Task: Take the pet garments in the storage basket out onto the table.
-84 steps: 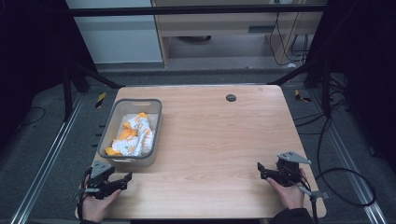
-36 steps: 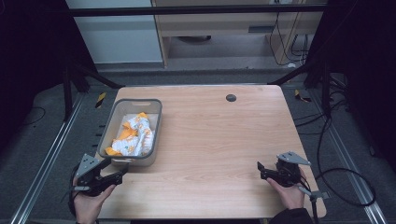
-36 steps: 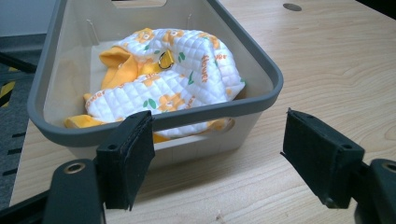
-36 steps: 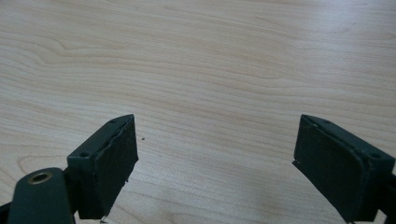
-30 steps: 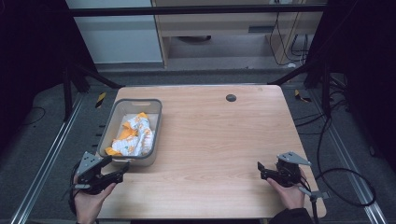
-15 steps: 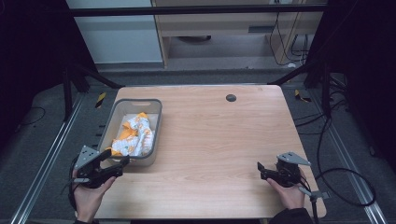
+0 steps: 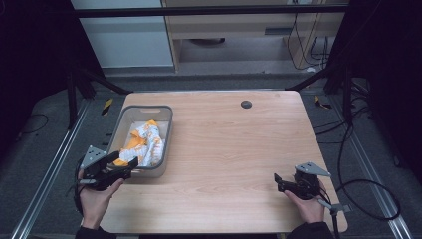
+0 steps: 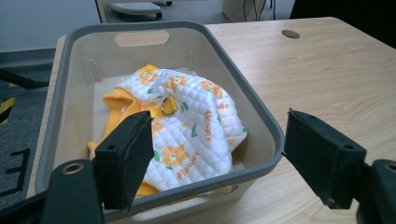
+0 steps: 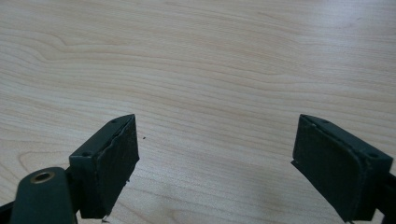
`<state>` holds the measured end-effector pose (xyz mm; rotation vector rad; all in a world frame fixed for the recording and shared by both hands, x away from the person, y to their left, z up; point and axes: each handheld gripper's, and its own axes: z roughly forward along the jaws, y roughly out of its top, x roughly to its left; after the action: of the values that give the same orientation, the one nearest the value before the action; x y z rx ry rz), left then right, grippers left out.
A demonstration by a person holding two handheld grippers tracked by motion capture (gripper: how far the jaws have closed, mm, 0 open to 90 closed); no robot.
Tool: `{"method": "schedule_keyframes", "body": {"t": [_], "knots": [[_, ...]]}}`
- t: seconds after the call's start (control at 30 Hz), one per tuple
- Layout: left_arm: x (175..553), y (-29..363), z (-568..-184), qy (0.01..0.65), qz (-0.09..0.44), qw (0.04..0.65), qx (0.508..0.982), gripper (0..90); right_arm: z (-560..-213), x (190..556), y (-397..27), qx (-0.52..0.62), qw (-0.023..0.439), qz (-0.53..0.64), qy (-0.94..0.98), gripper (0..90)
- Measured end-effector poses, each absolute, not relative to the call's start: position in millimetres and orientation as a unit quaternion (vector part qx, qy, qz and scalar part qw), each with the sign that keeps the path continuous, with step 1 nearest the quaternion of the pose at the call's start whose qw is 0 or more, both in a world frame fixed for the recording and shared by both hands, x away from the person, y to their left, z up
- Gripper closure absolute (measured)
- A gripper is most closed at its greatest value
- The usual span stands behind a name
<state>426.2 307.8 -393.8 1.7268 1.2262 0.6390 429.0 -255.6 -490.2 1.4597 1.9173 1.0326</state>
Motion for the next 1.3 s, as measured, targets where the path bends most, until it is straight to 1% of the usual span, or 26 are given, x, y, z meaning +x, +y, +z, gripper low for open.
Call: {"method": "schedule_keyframes", "body": {"t": [0.43,0.67,0.83,1.3], "knots": [[445.6,308.4,-391.6,0.499,0.248,0.443,0.702,23.9,-489.7,428.1,-256.2,0.542,0.253,0.384,0.704,14.4],[458.5,309.2,-387.2,0.502,0.247,0.429,0.709,23.9,-490.0,428.6,-256.2,0.543,0.250,0.384,0.704,14.5],[465.6,314.8,-384.6,0.510,0.237,0.432,0.705,23.9,-489.8,428.7,-256.7,0.543,0.251,0.384,0.703,14.4],[488.4,317.0,-388.7,0.517,0.226,0.401,0.722,24.3,-490.7,429.6,-256.7,0.541,0.250,0.381,0.707,14.3]]}}
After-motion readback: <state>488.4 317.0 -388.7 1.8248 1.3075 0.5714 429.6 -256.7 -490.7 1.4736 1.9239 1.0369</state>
